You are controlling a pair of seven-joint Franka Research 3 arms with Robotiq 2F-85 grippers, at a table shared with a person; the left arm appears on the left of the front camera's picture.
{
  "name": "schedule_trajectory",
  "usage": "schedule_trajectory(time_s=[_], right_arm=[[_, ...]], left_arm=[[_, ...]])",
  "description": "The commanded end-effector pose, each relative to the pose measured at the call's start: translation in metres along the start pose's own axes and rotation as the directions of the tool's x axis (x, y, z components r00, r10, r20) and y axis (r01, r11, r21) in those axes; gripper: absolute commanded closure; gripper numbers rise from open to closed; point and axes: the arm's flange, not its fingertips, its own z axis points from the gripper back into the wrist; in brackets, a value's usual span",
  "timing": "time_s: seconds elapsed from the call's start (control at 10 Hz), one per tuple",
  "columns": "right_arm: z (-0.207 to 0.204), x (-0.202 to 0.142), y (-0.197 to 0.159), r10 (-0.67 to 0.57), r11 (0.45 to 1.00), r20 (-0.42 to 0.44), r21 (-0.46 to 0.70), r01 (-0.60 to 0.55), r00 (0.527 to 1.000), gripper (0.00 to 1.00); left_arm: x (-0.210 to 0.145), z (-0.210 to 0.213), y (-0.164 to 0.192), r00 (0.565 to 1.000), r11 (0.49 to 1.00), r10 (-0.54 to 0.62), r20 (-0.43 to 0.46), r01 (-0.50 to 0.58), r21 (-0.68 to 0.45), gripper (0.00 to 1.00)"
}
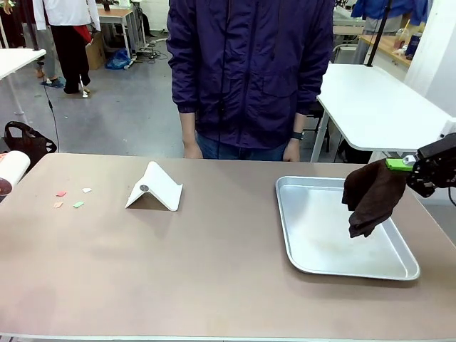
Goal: Clean the surface of the table.
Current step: If a person points to the right, clean the right side of the table with your right hand, and if they point to the left, clean the left side with your left hand.
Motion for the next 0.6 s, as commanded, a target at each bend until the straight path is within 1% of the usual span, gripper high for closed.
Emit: schedule_trajectory(time_s=[0.0,0.5], right_arm=[[0.0011,0.0024,-0.0040,-0.011,1.000,-0.007,0.014,0.011,1.000,0.94],[0.0011,0.0024,-0.0040,-0.011,1.000,-0.007,0.014,0.011,1.000,0.94]], left_arm=[[-0.0030,-0.0003,-0.0025,1.000,1.000,-0.009,-0.003,0.009,-0.001,1.00],[-0.0030,-0.0003,-0.0025,1.000,1.000,-0.009,-0.003,0.009,-0.001,1.00]])
